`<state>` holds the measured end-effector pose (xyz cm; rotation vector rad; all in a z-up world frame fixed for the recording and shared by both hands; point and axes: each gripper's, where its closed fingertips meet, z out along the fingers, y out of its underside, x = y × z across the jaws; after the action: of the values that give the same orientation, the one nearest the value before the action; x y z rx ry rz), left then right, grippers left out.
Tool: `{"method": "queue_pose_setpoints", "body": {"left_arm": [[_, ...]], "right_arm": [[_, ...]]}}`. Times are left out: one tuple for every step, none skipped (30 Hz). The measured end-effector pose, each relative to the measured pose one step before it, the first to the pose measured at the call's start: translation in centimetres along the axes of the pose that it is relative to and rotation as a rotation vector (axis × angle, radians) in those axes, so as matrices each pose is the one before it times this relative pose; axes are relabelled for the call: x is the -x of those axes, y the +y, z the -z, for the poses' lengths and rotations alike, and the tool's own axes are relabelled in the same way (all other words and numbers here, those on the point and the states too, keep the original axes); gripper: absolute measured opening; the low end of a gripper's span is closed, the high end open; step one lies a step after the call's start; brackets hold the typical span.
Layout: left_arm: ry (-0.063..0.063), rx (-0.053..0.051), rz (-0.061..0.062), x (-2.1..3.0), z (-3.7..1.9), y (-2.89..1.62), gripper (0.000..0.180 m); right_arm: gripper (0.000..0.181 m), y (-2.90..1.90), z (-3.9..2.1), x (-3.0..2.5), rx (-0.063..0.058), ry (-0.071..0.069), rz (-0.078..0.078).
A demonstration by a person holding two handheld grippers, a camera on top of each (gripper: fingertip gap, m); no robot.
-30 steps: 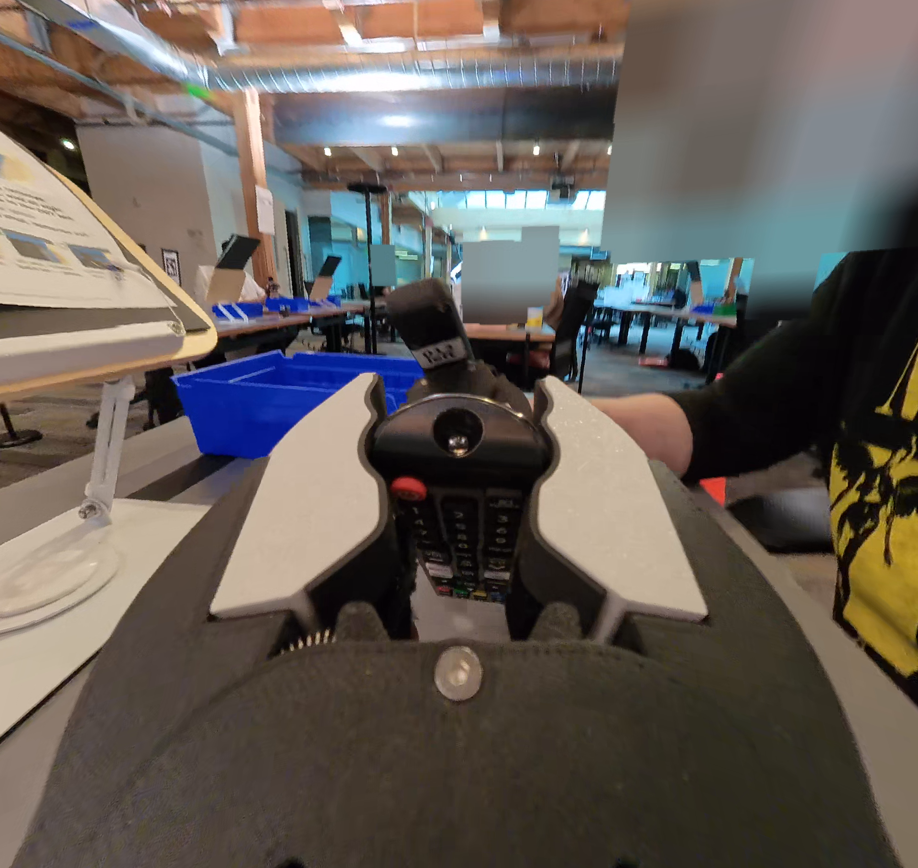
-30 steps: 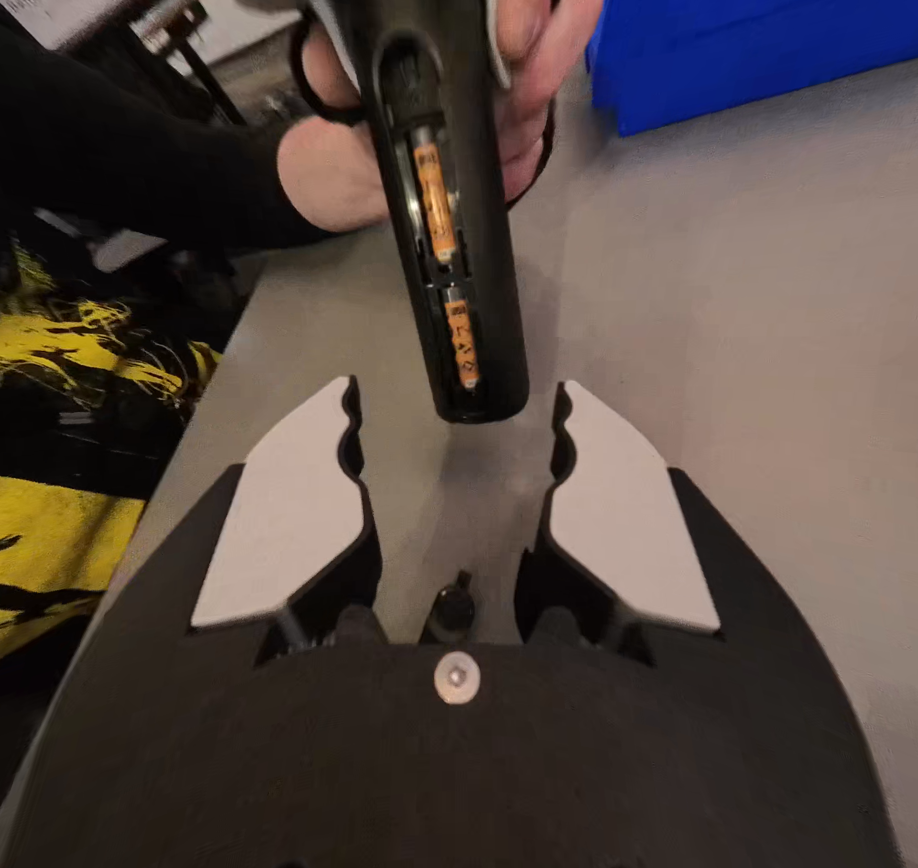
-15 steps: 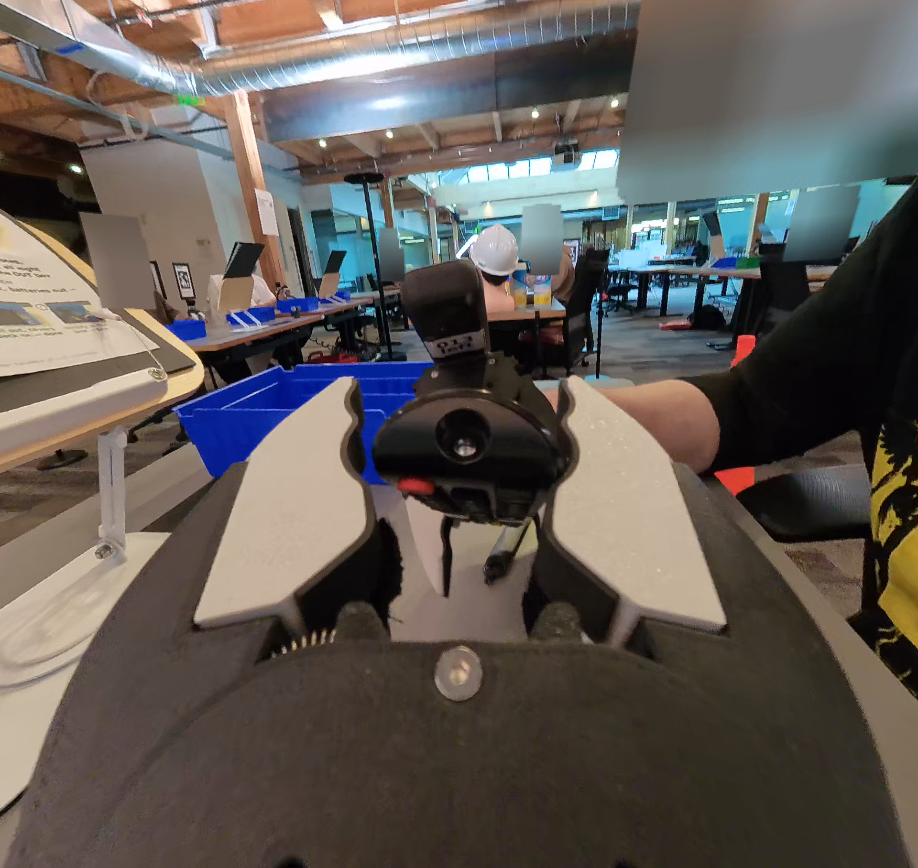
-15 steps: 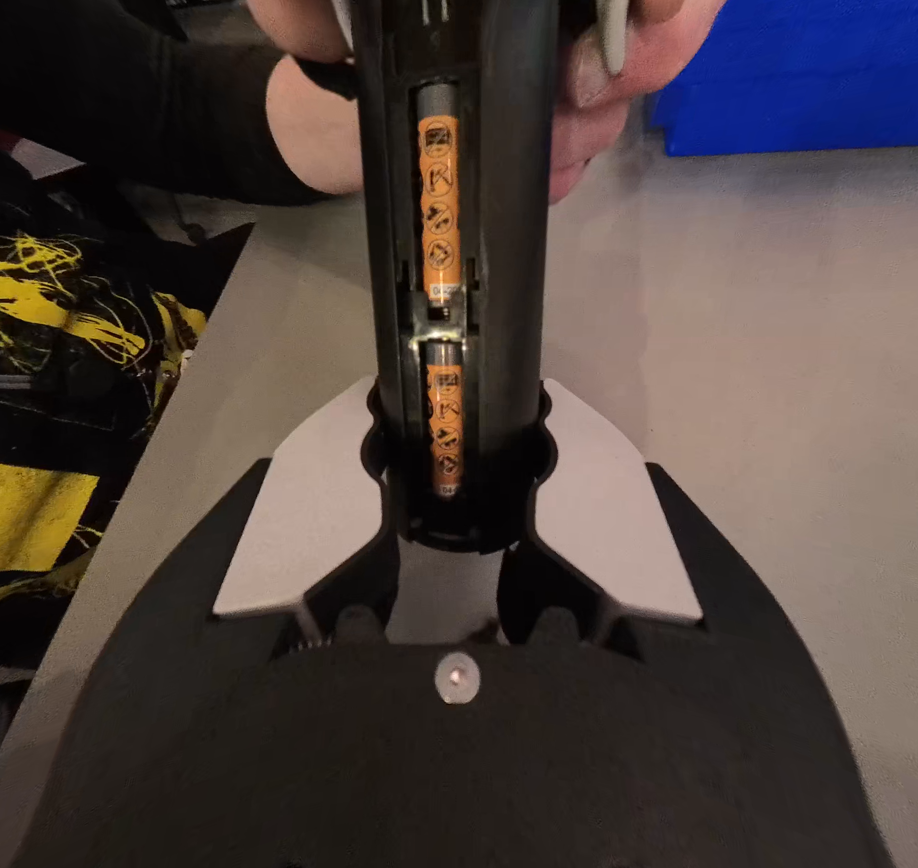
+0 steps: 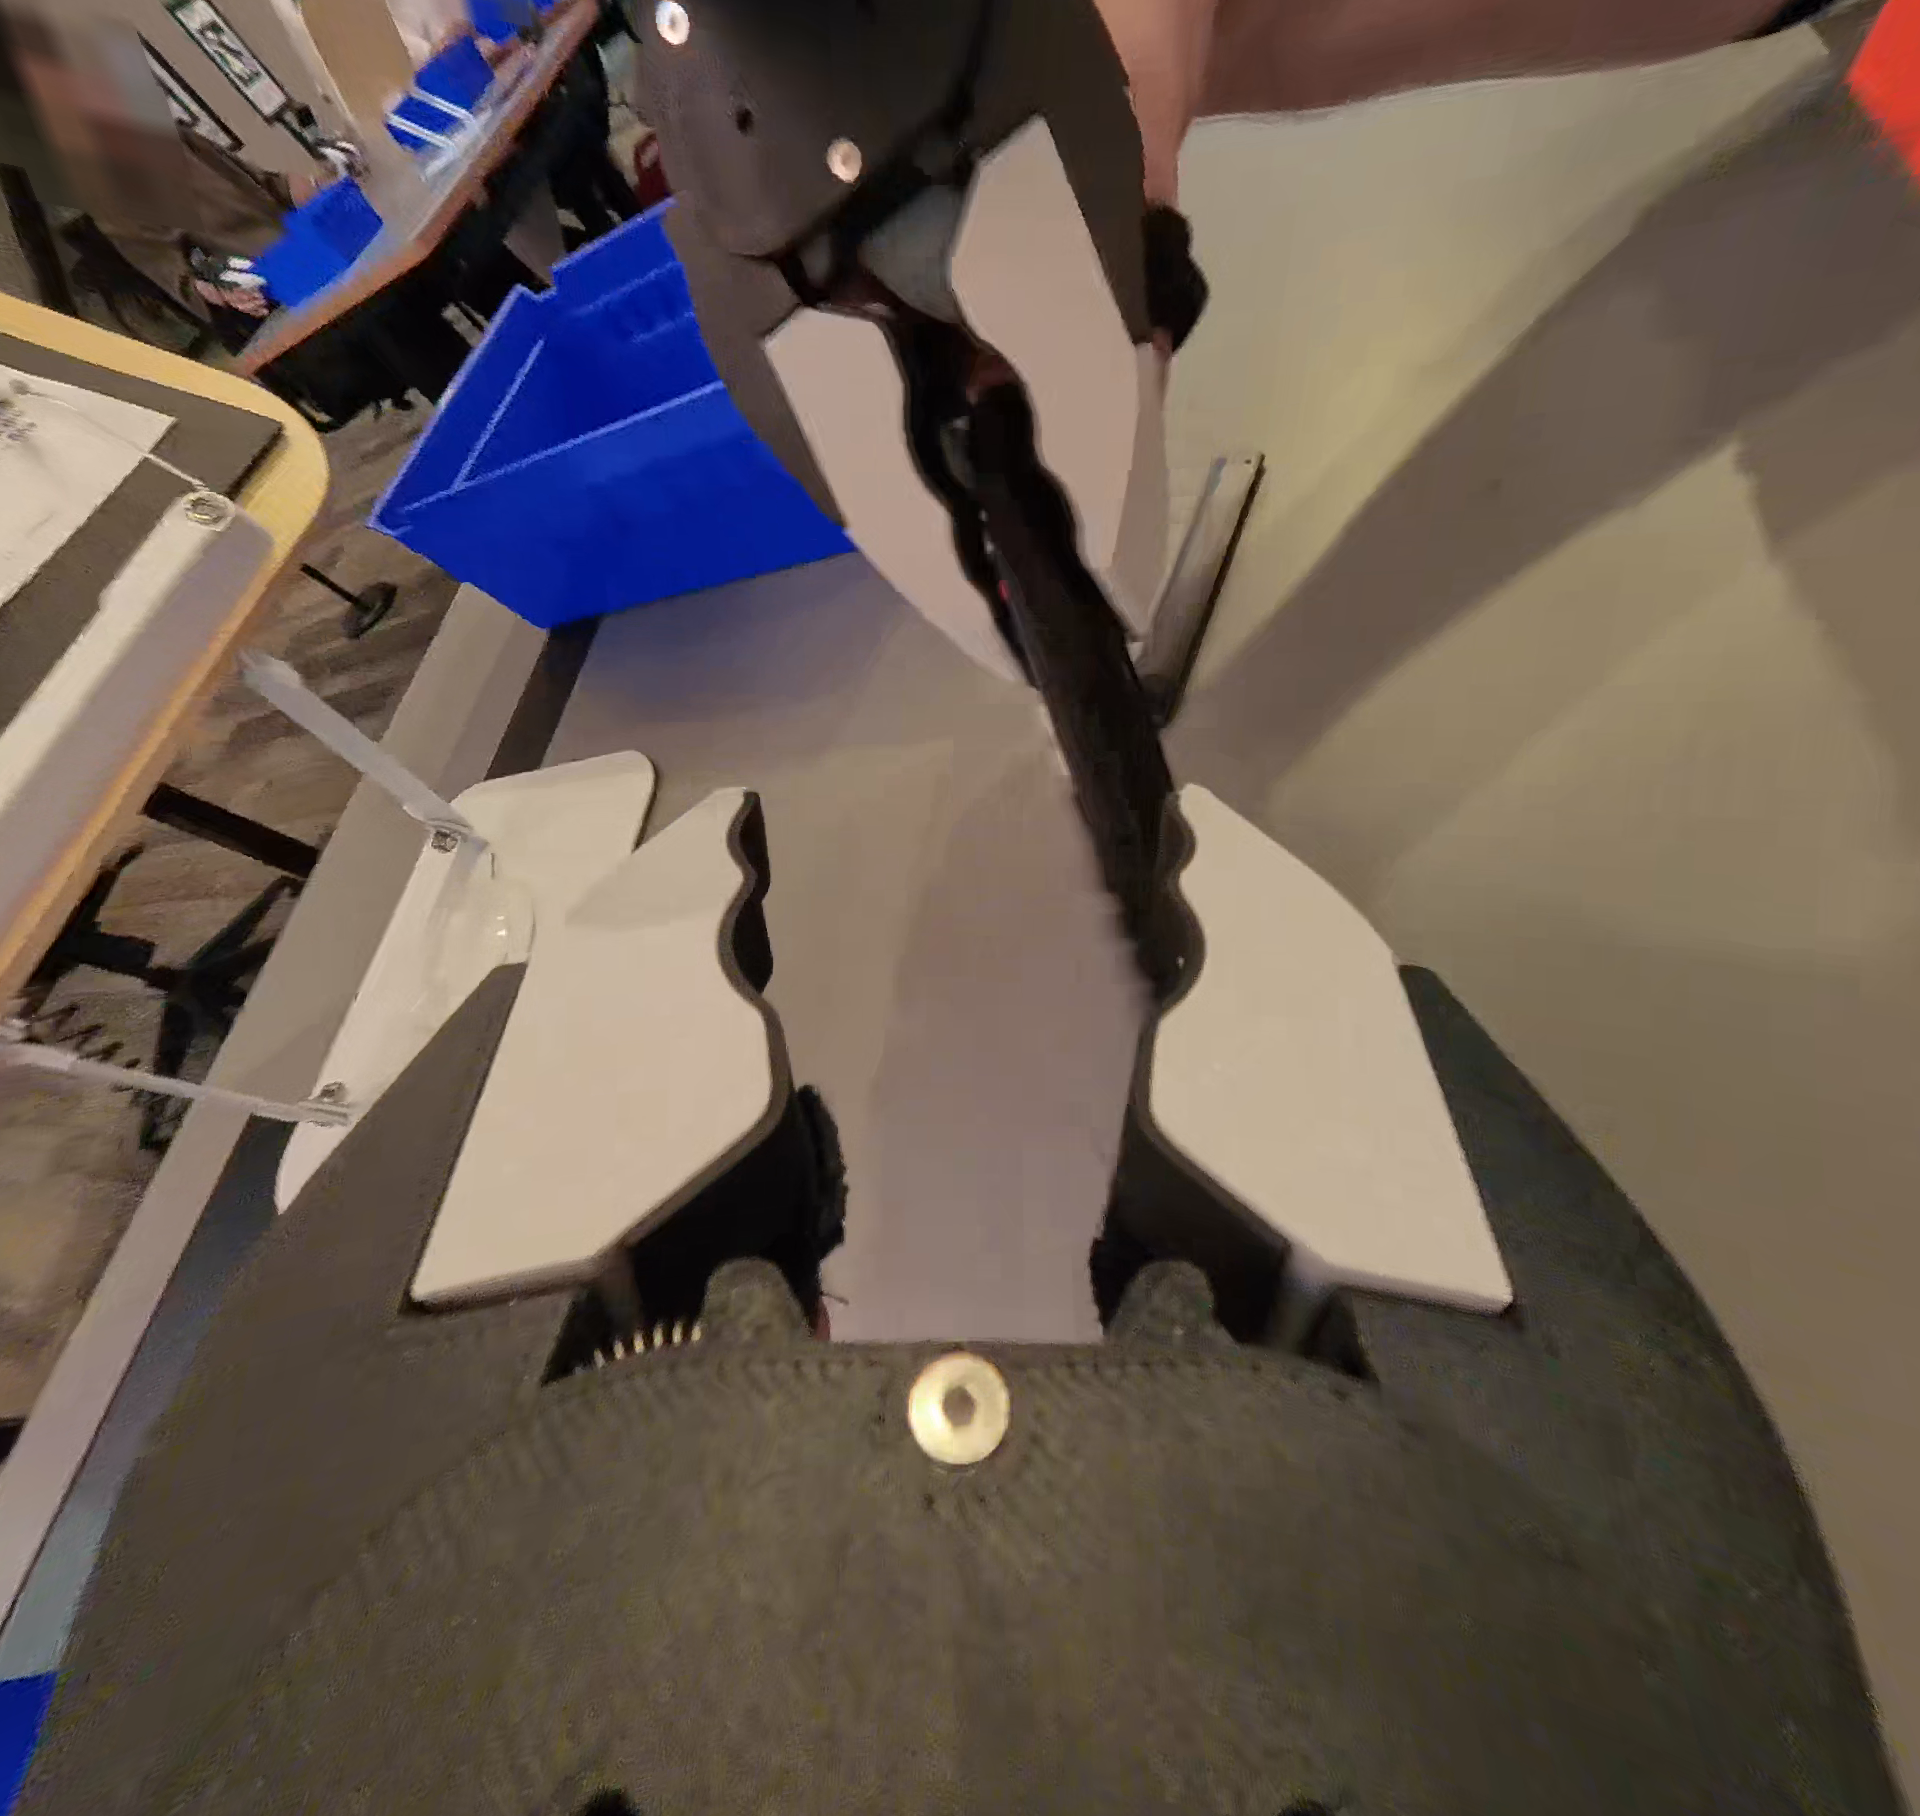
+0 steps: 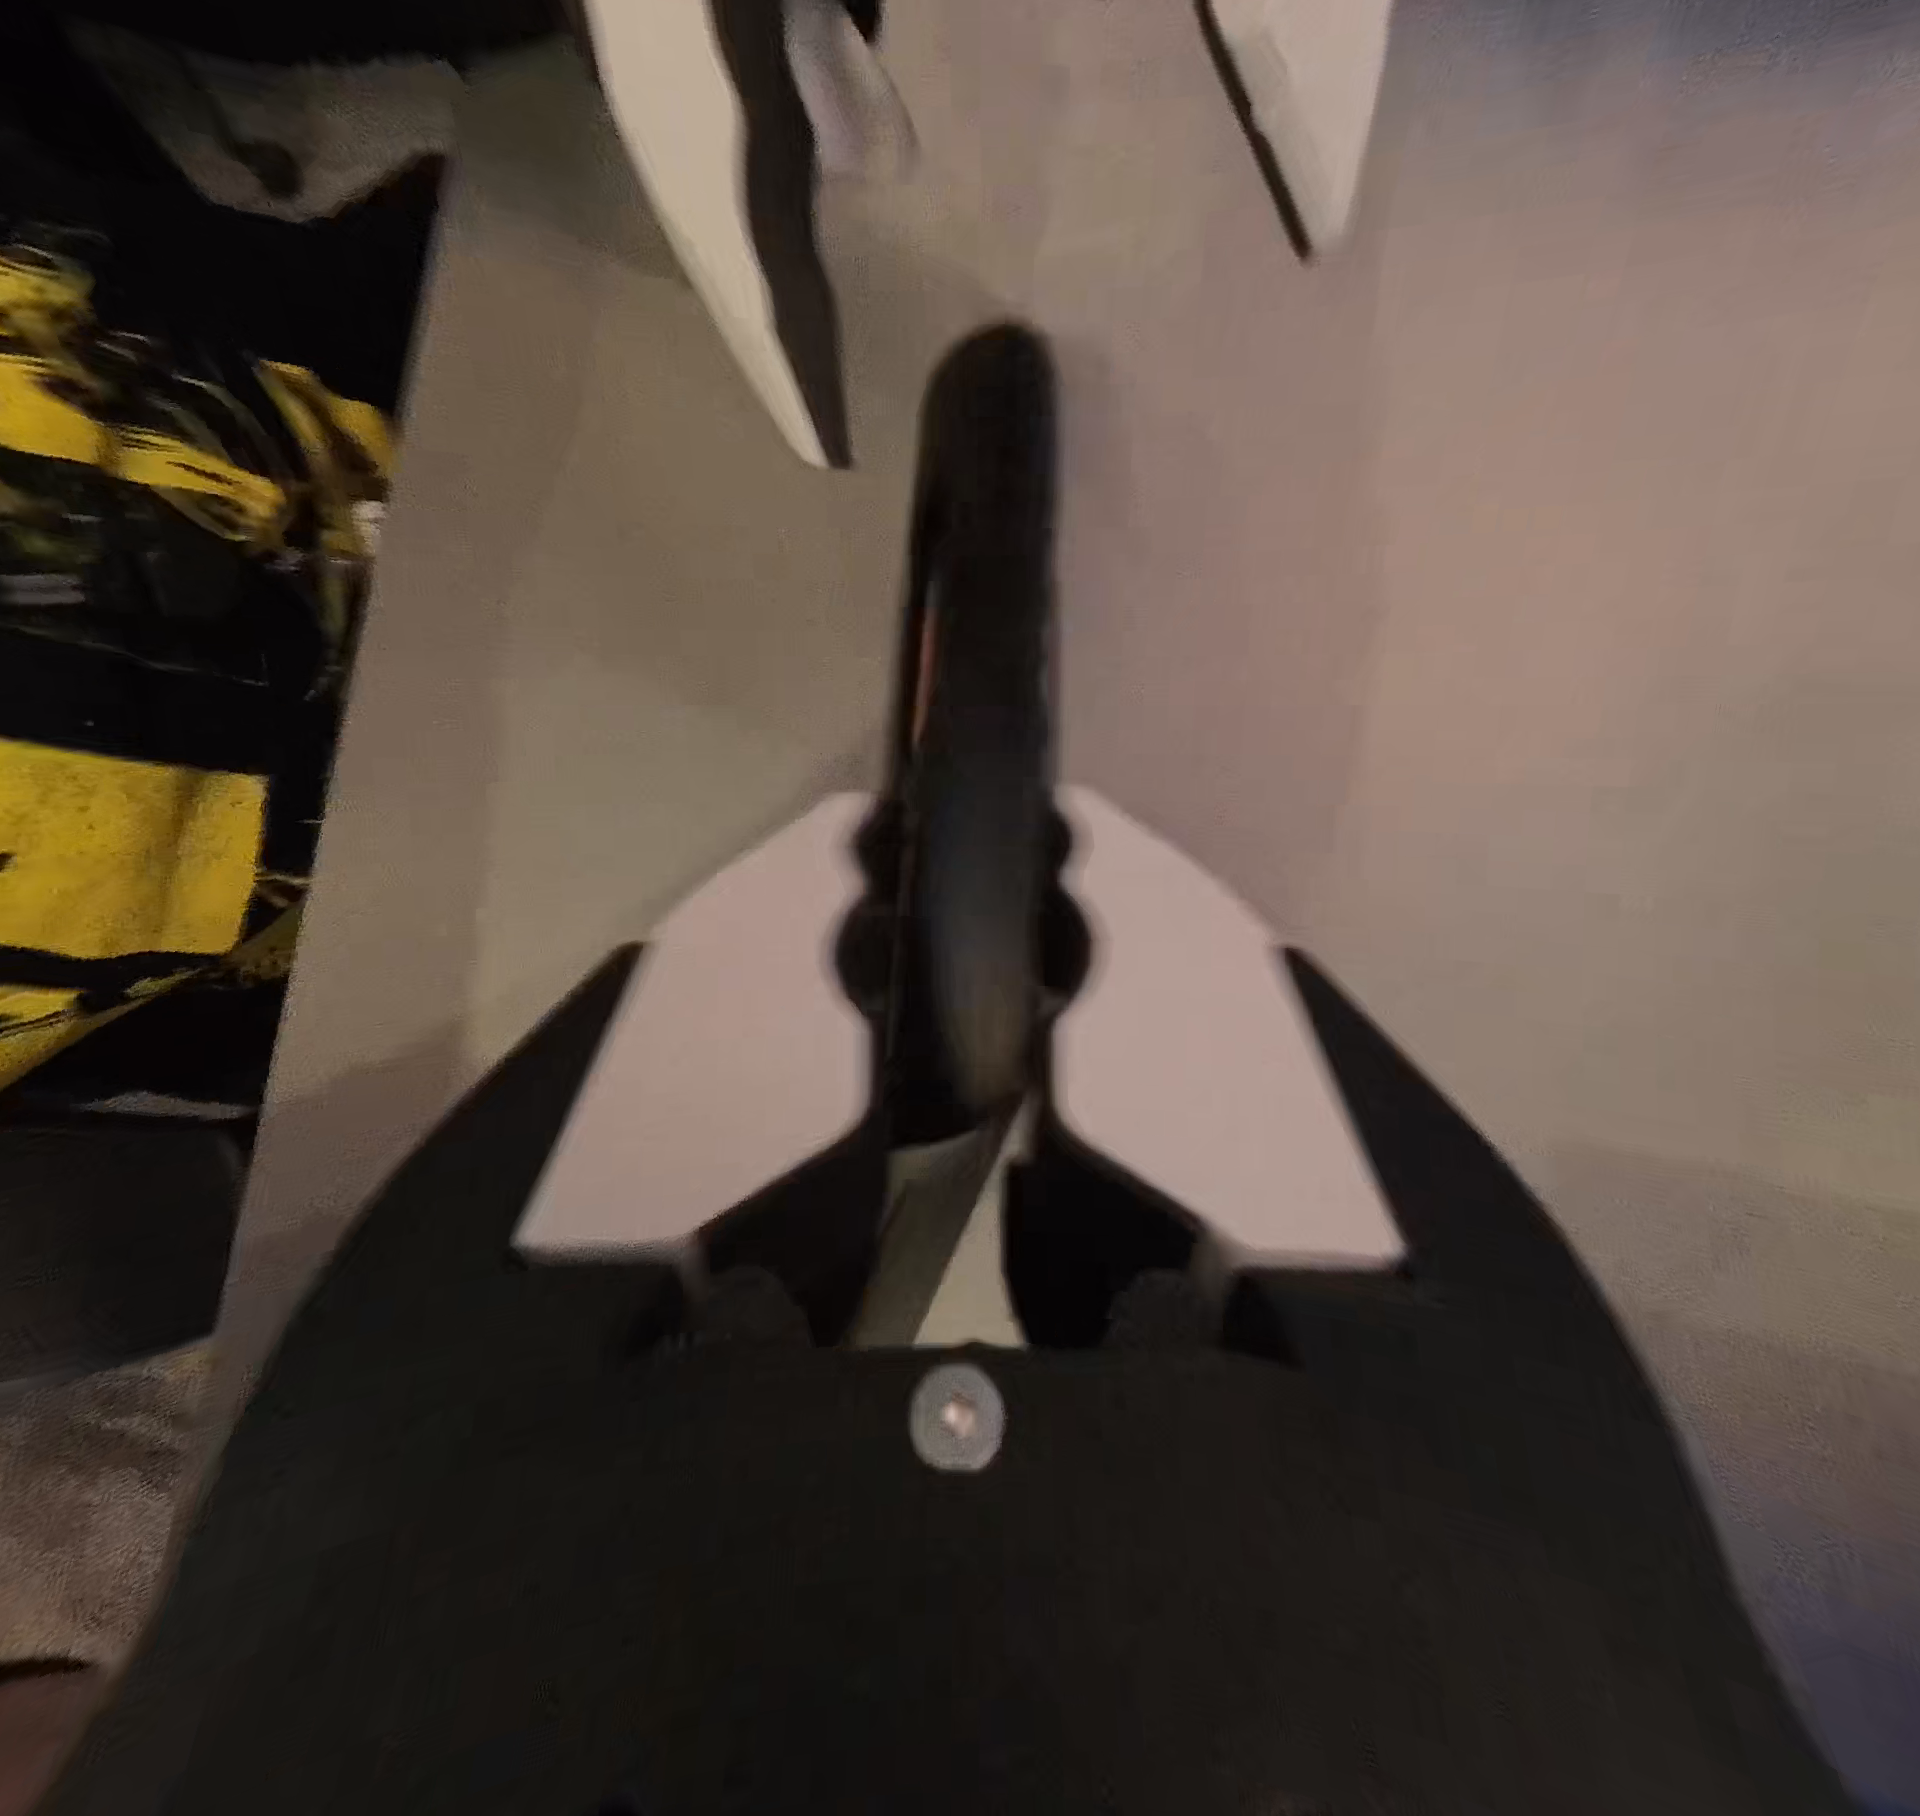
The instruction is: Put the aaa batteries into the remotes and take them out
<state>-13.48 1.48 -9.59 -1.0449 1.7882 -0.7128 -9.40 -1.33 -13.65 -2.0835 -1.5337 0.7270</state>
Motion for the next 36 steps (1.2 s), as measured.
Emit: {"method": "queue_pose_setpoints", "body": {"left_arm": [[0.0151, 0.0122, -0.0008, -0.290, -0.238, 0.261, 0.072], [0.0171, 0.0053, 0.0079, -0.281, -0.175, 0.301, 0.070], [0.0095, 0.0004, 0.0081, -0.203, -0.254, 0.375, 0.066], [0.0358, 0.0207, 0.0169, -0.597, -0.554, 0.792, 0.064], [0.0441, 0.0399, 0.0235, -0.724, -0.846, 1.133, 0.064], [0.0118, 0.0355, 0.0100, -0.268, -0.765, 1.025, 0.064], [0.0080, 0.0209, 0.0062, -0.106, -0.359, 0.605, 0.063], [0.0206, 0.0093, 0.0207, -0.163, -0.066, 0.202, 0.067], [0.0119, 0.0137, 0.0153, -0.067, -0.012, 0.184, 0.071], [-0.0033, 0.0191, -0.0063, 0.036, -0.009, 0.284, 0.072], [-0.0093, 0.0176, -0.0169, 0.048, 0.013, 0.278, 0.072], [-0.0074, 0.0237, -0.0160, 0.039, 0.031, 0.351, 0.070], [-0.0024, 0.0327, -0.0107, 0.038, -0.012, 0.475, 0.068], [0.0118, 0.0198, -0.0008, -0.077, -0.028, 0.295, 0.061], [0.0335, -0.0057, 0.0133, -0.282, -0.051, -0.078, 0.055], [0.0385, -0.0152, 0.0194, -0.299, -0.048, -0.293, 0.047], [0.0198, 0.0036, 0.0127, -0.057, -0.035, -0.084, 0.037], [0.0104, 0.0287, 0.0060, 0.046, -0.103, 0.282, 0.035], [0.0385, 0.0262, 0.0154, -0.338, -0.255, 0.268, 0.035], [0.0704, 0.0152, 0.0289, -0.728, -0.392, 0.106, 0.034], [0.0439, 0.0203, 0.0250, -0.383, -0.487, 0.176, 0.033], [0.0148, 0.0274, 0.0183, -0.054, -0.520, 0.309, 0.031], [0.0307, 0.0167, 0.0198, -0.319, -0.477, 0.219, 0.029], [0.0383, -0.0067, 0.0292, -0.375, -0.294, -0.011, 0.028], [0.0213, -0.0232, 0.0417, -0.033, -0.084, -0.129, 0.027], [0.0052, -0.0320, 0.0443, 0.238, 0.011, -0.167, 0.025], [0.0186, -0.0420, 0.0549, 0.121, -0.023, -0.212, 0.025], [0.0408, -0.0490, 0.0715, -0.161, -0.053, -0.289, 0.024], [0.0351, -0.0407, 0.0635, -0.184, -0.053, -0.237, 0.024], [0.0240, -0.0225, 0.0407, -0.178, -0.100, -0.050, 0.024], [0.0231, -0.0168, 0.0304, -0.226, -0.163, 0.029, 0.024], [0.0288, -0.0143, 0.0439, -0.299, -0.236, 0.076, 0.024], [0.0356, 0.0011, 0.0437, -0.408, -0.236, 0.221, 0.025], [0.0227, 0.0148, 0.0121, -0.353, -0.116, 0.282, 0.024], [0.0037, 0.0227, 0.0038, -0.175, -0.011, 0.240, 0.024], [-0.0029, 0.0305, 0.0109, -0.056, 0.013, 0.262, 0.024]], "right_arm": [[0.022, -0.233, 0.056, 0.361, -0.0334, -0.0338, 0.0164], [0.021, 0.072, -0.295, 0.170, -0.0169, -0.0262, -0.0263], [0.022, 0.593, -0.788, 0.341, 0.0136, -0.0374, -0.0177], [0.022, 0.887, -1.007, -0.371, 0.0383, 0.0052, -0.0299], [0.022, 1.019, -0.836, -0.695, 0.0400, 0.0274, -0.0091], [0.022, 1.017, -0.643, -0.468, 0.0373, 0.0091, -0.0060], [0.021, 0.598, -0.417, -0.372, 0.0125, 0.0135, 0.0025], [0.021, 0.204, -0.156, -0.015, -0.0093, -0.0084, -0.0069], [0.021, 0.104, -0.015, -0.003, -0.0131, -0.0125, -0.0120], [0.021, -0.181, 0.103, -0.115, -0.0343, -0.0138, -0.0184], [0.021, -0.113, 0.197, -0.079, -0.0343, -0.0220, -0.0174], [0.021, -0.080, 0.295, 0.066, -0.0261, -0.0215, -0.0131], [0.021, -0.259, 0.408, 0.221, -0.0269, -0.0148, 0.0097], [0.020, -0.421, 0.525, 0.126, -0.0281, -0.0012, 0.0084], [0.020, -0.292, 0.459, 0.094, -0.0098, -0.0055, -0.0016], [0.020, -0.392, 0.352, 0.151, -0.0119, -0.0128, -0.0017], [0.020, -0.240, 0.264, -0.196, 0.0031, 0.0159, 0.0084], [0.020, 0.073, 0.152, -0.297, 0.0299, 0.0308, 0.0173], [0.020, -0.121, 0.056, 0.140, 0.0200, 0.0009, 0.0191], [0.020, -0.288, -0.019, 0.214, 0.0127, -0.0048, 0.0214], [0.020, -0.154, -0.040, -0.015, 0.0285, 0.0185, 0.0364], [0.020, 0.024, -0.049, -0.128, 0.0442, 0.0213, 0.0213], [0.020, -0.290, -0.015, 0.203, 0.0176, -0.0103, 0.0148], [0.020, -0.433, 0.081, 0.188, -0.0020, -0.0128, 0.0132], [0.020, -0.109, 0.164, -0.077, 0.0090, -0.0027, 0.0000], [0.021, -0.050, 0.161, -0.231, 0.0016, 0.0036, -0.0009], [0.021, -0.183, 0.203, -0.271, -0.0137, 0.0016, -0.0046], [0.023, -0.589, 0.370, -0.476, -0.0451, 0.0153, -0.0202], [0.028, -0.467, 0.343, -0.424, -0.0386, 0.0159, -0.0272], [0.051, -0.132, 0.215, -0.414, -0.0143, 0.0260, -0.0262], [0.054, 0.208, 0.102, -0.177, 0.0062, 0.0256, -0.0045], [0.054, 0.209, -0.021, 0.041, -0.0039, 0.0142, 0.0033], [0.055, 0.188, -0.253, 0.077, -0.0100, 0.0034, -0.0068], [0.056, 0.375, -0.441, 0.017, 0.0021, -0.0018, -0.0126], [0.051, 0.556, -0.491, 0.193, 0.0117, -0.0156, -0.0012], [0.045, 0.744, -0.474, 0.290, 0.0248, -0.0230, -0.0006]]}}
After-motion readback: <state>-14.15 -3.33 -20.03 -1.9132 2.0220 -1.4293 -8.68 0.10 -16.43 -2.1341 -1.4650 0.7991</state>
